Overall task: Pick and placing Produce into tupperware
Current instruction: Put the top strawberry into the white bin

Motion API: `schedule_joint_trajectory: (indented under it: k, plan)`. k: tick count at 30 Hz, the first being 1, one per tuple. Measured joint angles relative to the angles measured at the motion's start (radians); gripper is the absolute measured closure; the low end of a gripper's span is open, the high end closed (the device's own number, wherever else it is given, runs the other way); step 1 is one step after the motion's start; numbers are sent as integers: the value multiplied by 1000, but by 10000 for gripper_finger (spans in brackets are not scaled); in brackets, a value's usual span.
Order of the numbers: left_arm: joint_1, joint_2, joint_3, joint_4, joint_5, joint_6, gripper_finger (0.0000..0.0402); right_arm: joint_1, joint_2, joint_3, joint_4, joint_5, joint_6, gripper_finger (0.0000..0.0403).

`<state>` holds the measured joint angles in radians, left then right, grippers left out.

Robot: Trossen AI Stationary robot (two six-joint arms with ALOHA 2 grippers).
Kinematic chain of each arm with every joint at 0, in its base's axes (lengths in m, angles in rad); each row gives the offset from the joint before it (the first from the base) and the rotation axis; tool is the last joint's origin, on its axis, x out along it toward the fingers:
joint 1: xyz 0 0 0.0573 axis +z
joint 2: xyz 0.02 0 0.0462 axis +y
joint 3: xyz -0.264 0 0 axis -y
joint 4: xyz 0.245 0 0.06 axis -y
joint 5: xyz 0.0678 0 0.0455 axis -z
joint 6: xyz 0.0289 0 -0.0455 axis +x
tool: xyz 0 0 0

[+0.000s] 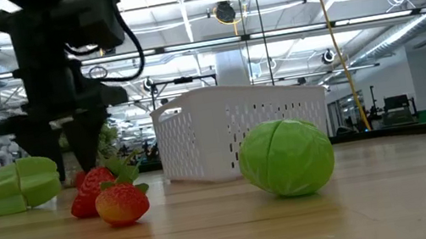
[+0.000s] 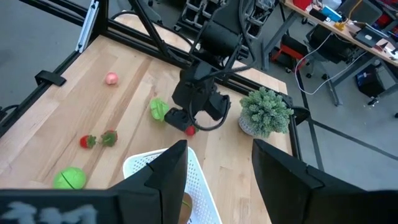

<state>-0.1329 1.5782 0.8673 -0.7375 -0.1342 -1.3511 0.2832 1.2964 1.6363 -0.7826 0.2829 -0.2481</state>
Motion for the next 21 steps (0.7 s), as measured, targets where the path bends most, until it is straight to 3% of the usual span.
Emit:
schedule_joint_trajectory:
  k: [9,21]
  plan:
    - [51,74,6,33,44,47,158,0,0,0,1,0,0,232]
    - [56,65,2,54,28,86,158,0,-1,-57,61,0,-16,232]
